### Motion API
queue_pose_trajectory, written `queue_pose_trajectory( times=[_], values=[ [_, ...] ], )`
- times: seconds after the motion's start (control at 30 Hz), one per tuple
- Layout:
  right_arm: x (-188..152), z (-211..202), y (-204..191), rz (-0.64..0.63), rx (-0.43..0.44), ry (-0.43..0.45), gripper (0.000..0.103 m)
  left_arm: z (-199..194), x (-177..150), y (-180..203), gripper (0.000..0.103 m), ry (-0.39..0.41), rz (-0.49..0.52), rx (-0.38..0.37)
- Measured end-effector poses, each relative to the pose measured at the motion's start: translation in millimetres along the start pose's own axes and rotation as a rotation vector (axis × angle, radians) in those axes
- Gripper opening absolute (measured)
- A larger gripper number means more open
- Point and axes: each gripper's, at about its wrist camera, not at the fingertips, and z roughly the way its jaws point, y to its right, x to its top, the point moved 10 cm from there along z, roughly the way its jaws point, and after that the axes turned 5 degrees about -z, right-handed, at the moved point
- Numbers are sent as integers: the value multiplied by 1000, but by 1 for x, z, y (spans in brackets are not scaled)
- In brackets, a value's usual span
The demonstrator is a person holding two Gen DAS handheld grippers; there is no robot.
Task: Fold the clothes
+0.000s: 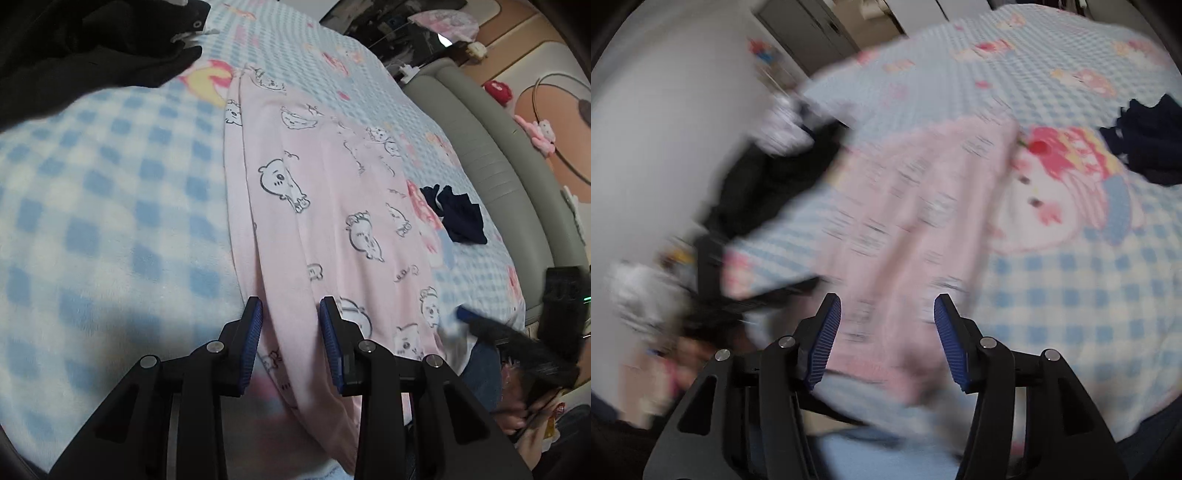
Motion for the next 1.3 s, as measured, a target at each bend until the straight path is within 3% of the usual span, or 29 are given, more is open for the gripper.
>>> queue_pose_trajectory(
  times=[0.1, 0.23, 0.27, 0.3, 0.47, 0.6, 0.73, 0.83, 0.97, 1.1, 1.17, 1.23, 1.3],
  values=[
    [-5, 25, 12, 70, -3, -35, 51, -9, 9, -5, 35, 48, -39, -34],
    [4, 36, 24, 133, -1, -6, 51, -7, 10, -7, 30, 33, -94, -105],
    [7, 38, 29, 156, -1, -2, 51, -6, 10, -7, 14, 39, -83, -91],
    [9, 39, 35, 191, 4, 1, 51, -7, 10, -7, 8, 50, -70, -70],
    [11, 44, 43, 214, -41, 5, 51, -20, 14, 4, 3, 131, 8, -8],
    [7, 45, 46, 216, -82, 13, 45, -39, 16, -5, 2, 183, 1, 44],
    [1, 43, 65, 198, -203, 5, 44, -22, 2, -40, 2, 71, -66, 150],
    [-2, 41, 71, 191, -237, -7, 42, -26, 7, -38, 7, 88, -90, 119],
    [8, 18, 62, 143, -267, 55, 44, -50, 18, -13, 19, 190, -35, 10],
    [14, 14, 34, 89, -192, 89, 46, -32, -1, 31, 42, 123, 121, -35],
    [6, 25, 17, 38, -152, 50, 47, -13, -18, 43, 42, 66, 192, 25],
    [-10, 38, 9, -6, -151, -8, 47, -2, -32, 39, 42, 23, 255, 139],
    [-24, 44, 15, -27, -197, -50, 47, 1, -39, 26, 43, -6, 261, 238]
  ],
)
